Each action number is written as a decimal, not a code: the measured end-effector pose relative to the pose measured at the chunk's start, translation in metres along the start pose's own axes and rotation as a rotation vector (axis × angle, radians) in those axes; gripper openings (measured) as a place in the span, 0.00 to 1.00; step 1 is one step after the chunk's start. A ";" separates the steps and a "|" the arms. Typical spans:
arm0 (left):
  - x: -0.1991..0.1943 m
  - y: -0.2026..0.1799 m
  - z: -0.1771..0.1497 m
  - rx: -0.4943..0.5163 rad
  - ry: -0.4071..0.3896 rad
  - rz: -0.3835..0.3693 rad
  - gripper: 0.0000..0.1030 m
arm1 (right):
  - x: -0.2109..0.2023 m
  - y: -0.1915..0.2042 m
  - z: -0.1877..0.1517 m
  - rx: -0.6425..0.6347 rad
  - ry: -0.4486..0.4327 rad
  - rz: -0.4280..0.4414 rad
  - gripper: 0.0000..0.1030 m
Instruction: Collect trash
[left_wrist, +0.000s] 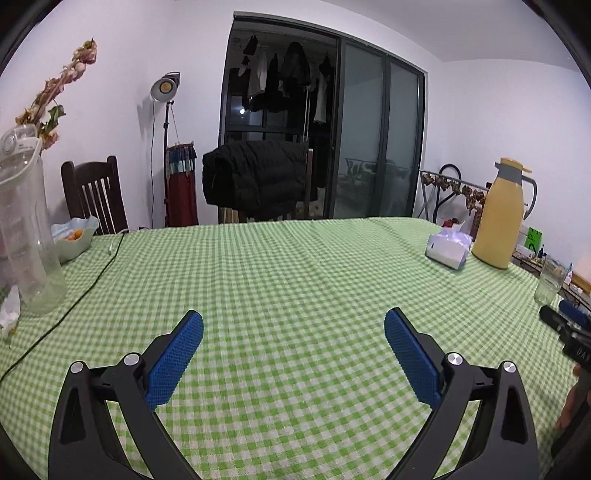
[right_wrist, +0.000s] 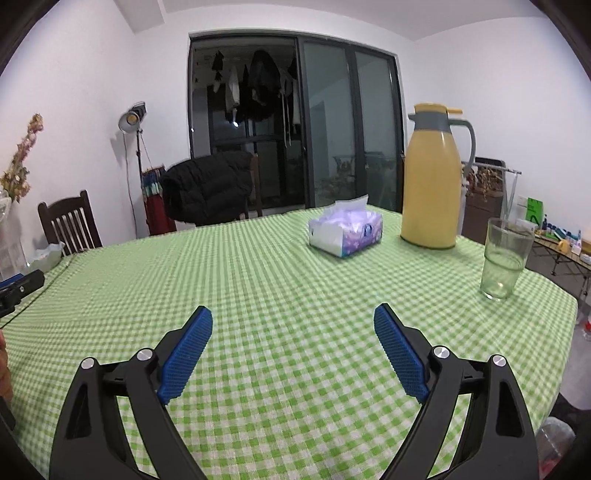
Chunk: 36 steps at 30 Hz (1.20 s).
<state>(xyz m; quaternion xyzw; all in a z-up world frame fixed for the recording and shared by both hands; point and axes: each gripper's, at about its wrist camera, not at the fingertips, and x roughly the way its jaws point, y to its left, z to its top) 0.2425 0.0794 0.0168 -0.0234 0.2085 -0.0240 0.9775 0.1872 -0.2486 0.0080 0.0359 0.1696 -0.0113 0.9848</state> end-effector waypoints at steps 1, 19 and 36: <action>0.002 0.000 -0.003 0.007 0.005 -0.001 0.93 | -0.001 0.000 0.000 0.004 -0.009 -0.004 0.85; 0.001 -0.011 -0.021 0.081 -0.030 0.020 0.93 | -0.013 0.006 -0.004 -0.035 -0.070 -0.048 0.92; -0.003 -0.013 -0.015 0.073 -0.061 -0.007 0.93 | -0.015 0.008 -0.004 -0.040 -0.079 -0.046 0.92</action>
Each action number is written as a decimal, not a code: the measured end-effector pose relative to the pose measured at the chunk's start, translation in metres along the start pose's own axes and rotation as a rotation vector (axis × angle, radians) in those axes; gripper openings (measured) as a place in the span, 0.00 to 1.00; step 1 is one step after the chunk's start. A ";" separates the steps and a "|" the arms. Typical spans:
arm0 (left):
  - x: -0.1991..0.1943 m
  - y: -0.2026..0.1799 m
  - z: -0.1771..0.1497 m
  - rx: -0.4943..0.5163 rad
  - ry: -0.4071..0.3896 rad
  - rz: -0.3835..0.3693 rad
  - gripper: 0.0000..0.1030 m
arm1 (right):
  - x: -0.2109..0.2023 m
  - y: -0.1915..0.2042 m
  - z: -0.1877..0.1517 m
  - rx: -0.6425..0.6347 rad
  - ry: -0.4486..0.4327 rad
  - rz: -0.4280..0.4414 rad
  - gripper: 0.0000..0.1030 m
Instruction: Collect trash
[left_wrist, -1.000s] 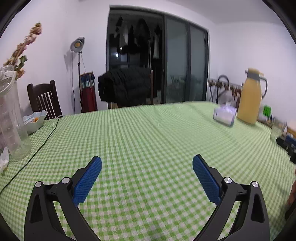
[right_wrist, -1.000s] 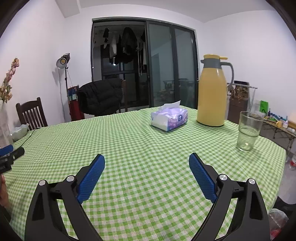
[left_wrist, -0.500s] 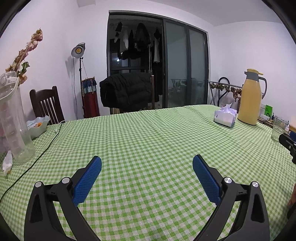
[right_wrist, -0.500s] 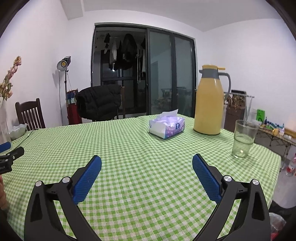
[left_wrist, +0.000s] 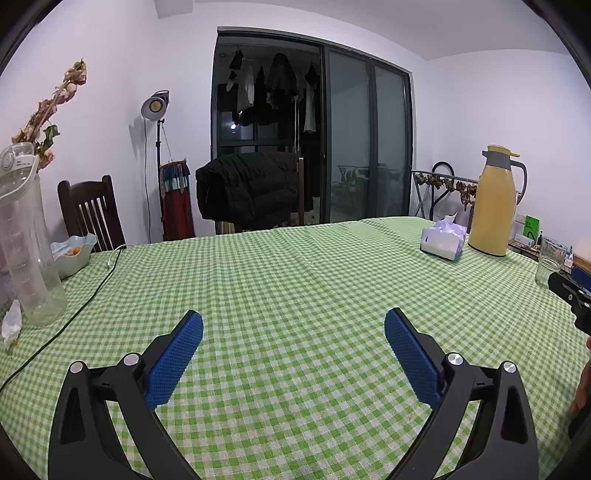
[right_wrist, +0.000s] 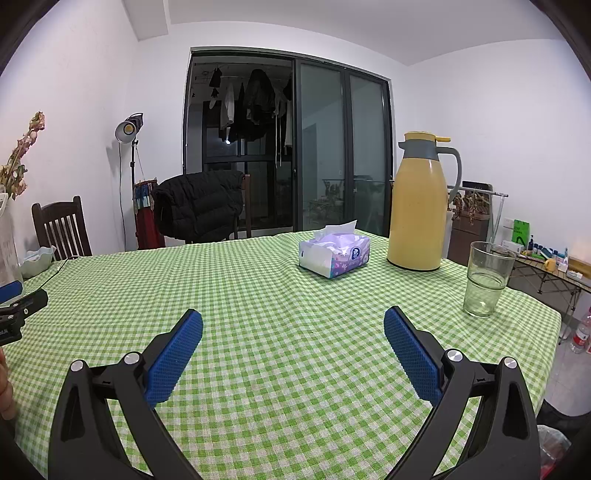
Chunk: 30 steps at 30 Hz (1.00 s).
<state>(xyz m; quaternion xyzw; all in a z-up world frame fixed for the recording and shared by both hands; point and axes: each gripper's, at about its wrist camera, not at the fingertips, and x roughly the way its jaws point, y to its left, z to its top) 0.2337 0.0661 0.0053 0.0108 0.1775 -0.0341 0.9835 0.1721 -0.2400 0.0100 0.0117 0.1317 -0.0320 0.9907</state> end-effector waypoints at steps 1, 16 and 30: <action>0.000 -0.001 0.000 0.002 0.000 -0.001 0.93 | 0.000 0.000 0.000 0.000 0.000 0.000 0.92; 0.001 0.001 0.001 -0.006 0.007 -0.005 0.93 | -0.001 0.003 0.001 -0.001 -0.001 0.007 0.92; 0.000 0.002 0.000 -0.009 0.007 -0.003 0.93 | -0.001 0.002 0.001 0.004 -0.005 0.003 0.92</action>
